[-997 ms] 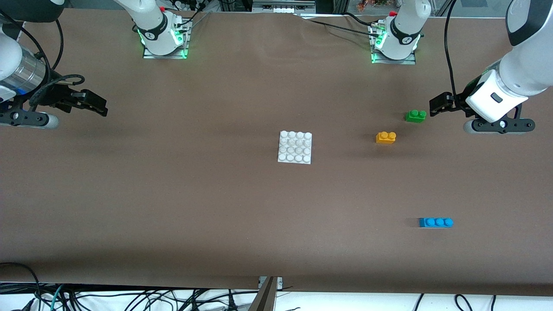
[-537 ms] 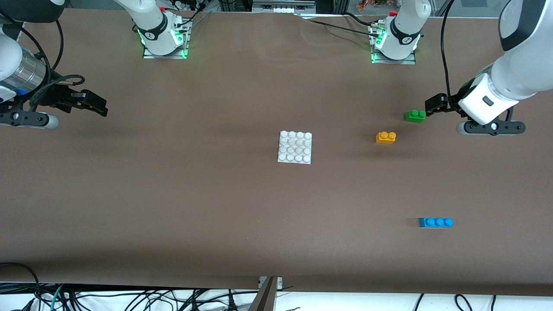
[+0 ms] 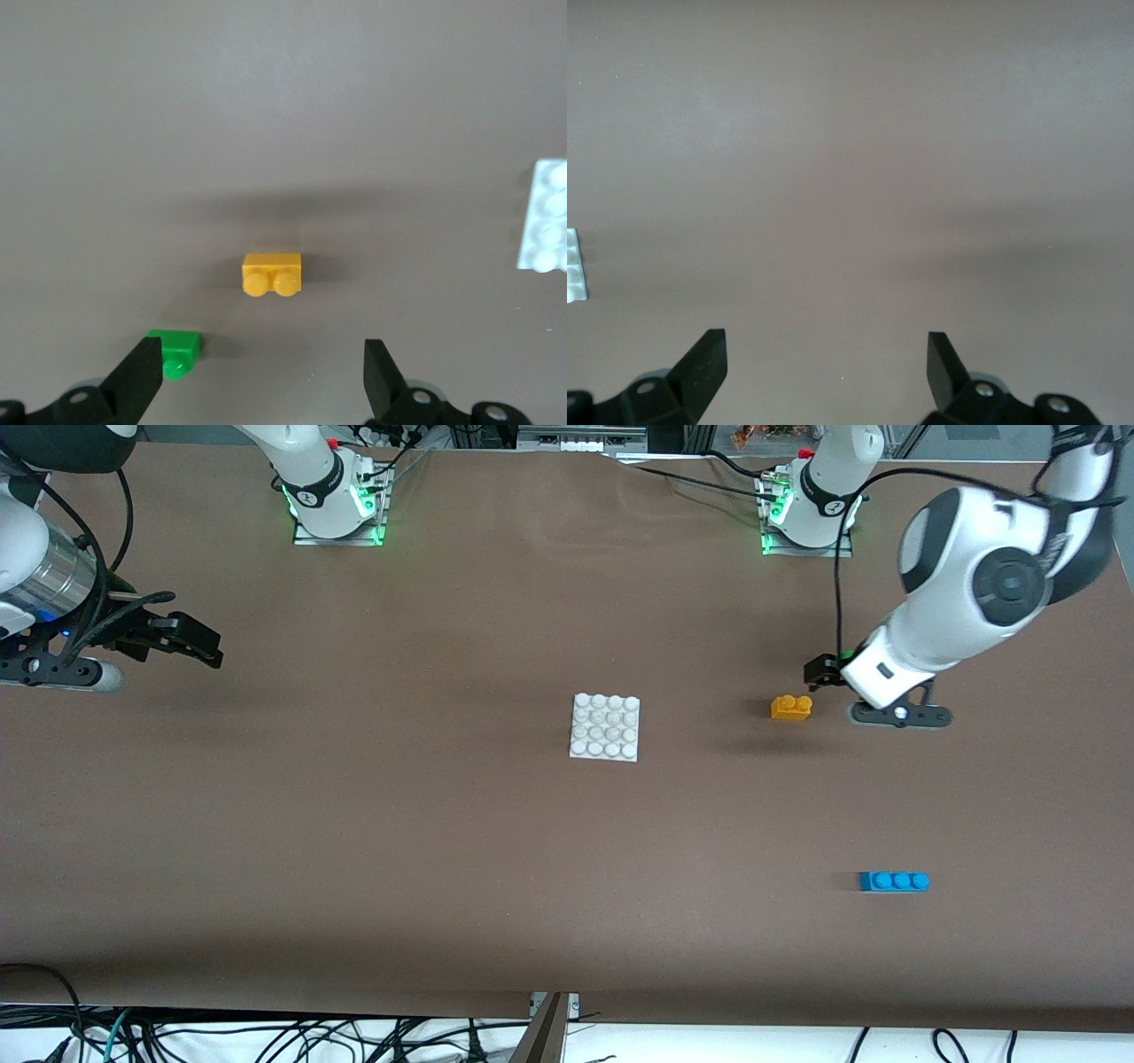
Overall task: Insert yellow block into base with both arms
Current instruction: 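Move the left gripper down over the yellow block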
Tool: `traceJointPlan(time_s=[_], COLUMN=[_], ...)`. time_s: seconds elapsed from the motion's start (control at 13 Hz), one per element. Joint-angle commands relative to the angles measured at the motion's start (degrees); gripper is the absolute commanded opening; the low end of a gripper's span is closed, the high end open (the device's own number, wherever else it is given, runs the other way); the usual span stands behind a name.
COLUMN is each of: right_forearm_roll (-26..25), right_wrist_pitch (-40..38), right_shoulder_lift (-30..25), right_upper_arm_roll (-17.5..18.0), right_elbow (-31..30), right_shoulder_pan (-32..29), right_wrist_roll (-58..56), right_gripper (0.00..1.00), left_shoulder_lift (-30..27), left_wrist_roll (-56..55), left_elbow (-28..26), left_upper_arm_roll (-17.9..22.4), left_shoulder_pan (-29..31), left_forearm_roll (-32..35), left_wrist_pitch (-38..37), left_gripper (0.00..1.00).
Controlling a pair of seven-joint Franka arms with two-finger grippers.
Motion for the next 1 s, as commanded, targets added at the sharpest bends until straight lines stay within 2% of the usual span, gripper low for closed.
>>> traceJointPlan(time_s=[0.0,0.08,0.46,0.77,0.92], right_forearm_roll=[-0.68,-0.68,-0.59,-0.33,-0.5], right_wrist_pitch=[0.48,0.66,4.26,4.44,4.96], right_shoulder_lift=[1.18,1.36,3.29,3.11,3.12], right_upper_arm_roll=[0.45,0.45,0.45,0.45,0.45], right_elbow=[1.42,1.42,1.42,1.42,1.5], right_shoulder_pan=[-0.2,-0.11,-0.03,1.03,1.47], right_wrist_roll=[0.24,0.24,0.24,0.32,0.24], right_gripper=[1.0,1.0,1.0,1.0,1.0], left_shoulder_lift=[-2.55,-1.76,4.04,7.9,8.44], left_wrist_roll=[0.43,0.43,0.34,-0.89,-1.07], left_elbow=[-11.71,-14.1,-18.68,-20.19,-20.19], left_upper_arm_roll=[-0.65,-0.65,-0.48,-0.3,-0.04], left_shoulder_pan=[0.26,0.26,0.97,0.97,1.49], left_forearm_roll=[1.92,2.01,3.68,4.21,9.27], left_wrist_pitch=[11.89,15.78,27.66,33.74,34.19], left_gripper=[1.0,1.0,1.0,1.0,1.0])
